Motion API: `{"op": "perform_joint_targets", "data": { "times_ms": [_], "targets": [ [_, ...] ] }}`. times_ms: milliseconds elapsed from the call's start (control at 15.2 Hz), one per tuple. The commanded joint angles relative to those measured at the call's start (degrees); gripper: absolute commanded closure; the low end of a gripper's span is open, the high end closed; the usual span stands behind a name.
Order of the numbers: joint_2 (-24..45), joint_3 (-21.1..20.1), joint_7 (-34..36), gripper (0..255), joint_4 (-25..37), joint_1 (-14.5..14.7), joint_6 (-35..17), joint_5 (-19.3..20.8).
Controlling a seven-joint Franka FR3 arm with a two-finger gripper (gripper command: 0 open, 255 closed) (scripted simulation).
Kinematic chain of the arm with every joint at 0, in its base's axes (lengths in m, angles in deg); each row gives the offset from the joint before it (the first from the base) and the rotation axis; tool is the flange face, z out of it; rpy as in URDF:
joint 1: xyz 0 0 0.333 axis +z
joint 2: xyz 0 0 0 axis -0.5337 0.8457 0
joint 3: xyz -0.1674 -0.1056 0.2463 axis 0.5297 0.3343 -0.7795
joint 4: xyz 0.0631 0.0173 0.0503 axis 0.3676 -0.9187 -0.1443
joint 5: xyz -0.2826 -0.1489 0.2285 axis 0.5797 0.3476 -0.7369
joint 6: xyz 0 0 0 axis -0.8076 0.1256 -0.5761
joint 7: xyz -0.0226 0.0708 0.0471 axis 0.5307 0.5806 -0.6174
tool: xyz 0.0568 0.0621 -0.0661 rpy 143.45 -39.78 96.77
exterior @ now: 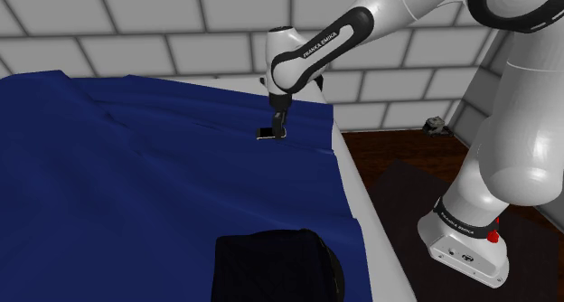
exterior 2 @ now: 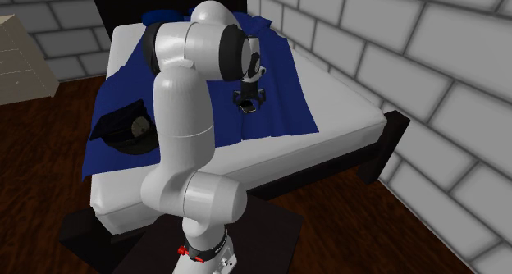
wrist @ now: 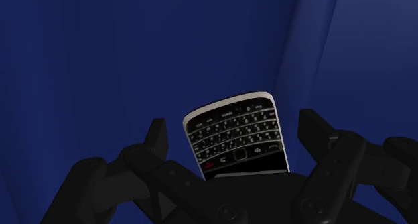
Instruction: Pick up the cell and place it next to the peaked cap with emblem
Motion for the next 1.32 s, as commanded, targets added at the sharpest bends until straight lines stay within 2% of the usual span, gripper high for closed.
{"op": "perform_joint_targets", "data": {
  "times_ms": [0, 396, 462, 1056, 1254],
  "targets": [
    [0.29, -0.03, 0.06, 0, -0.26, 0.04, -0.58, -0.02],
    [0.28, -0.03, 0.05, 0, -0.25, 0.04, -0.58, -0.02],
    [0.28, -0.03, 0.05, 255, -0.25, 0.04, -0.58, -0.02],
    [0.29, -0.03, 0.06, 255, -0.25, 0.04, -0.58, -0.02],
    [-1.0, -0.02, 0.11, 255, 0.53, 0.05, 1.48, 0.04]
  ]
}}
